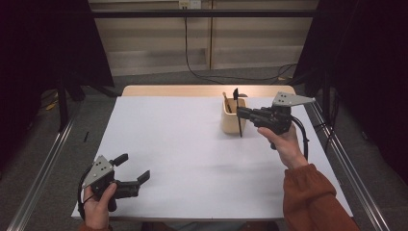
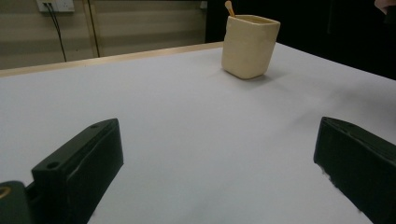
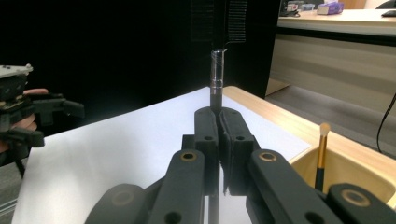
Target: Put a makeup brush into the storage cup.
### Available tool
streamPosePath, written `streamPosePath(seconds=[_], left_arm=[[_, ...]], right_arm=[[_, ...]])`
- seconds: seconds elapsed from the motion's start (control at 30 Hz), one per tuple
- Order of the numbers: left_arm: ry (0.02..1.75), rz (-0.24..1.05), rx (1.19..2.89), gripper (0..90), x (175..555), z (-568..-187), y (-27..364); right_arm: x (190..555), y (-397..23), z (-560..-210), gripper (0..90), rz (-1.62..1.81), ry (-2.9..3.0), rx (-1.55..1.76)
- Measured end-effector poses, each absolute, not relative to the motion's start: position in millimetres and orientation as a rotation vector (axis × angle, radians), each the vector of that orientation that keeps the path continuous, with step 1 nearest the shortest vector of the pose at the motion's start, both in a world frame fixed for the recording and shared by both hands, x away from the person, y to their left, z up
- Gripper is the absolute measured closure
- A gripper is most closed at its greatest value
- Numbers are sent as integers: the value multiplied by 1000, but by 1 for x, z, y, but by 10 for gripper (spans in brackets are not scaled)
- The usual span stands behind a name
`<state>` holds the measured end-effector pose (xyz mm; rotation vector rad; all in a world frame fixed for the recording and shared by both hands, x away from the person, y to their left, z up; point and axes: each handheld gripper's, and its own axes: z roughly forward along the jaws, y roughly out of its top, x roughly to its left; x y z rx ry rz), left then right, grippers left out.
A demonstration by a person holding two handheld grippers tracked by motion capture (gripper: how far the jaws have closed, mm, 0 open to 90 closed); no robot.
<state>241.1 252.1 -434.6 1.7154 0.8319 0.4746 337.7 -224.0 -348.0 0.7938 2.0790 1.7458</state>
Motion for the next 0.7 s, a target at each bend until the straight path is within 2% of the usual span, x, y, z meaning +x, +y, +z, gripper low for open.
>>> streamPosePath(seconds=[0.7], left_arm=[[828, 472, 1719, 14, 242, -435, 253]], right_arm=[[367, -215, -333, 860, 1668, 2004, 860]])
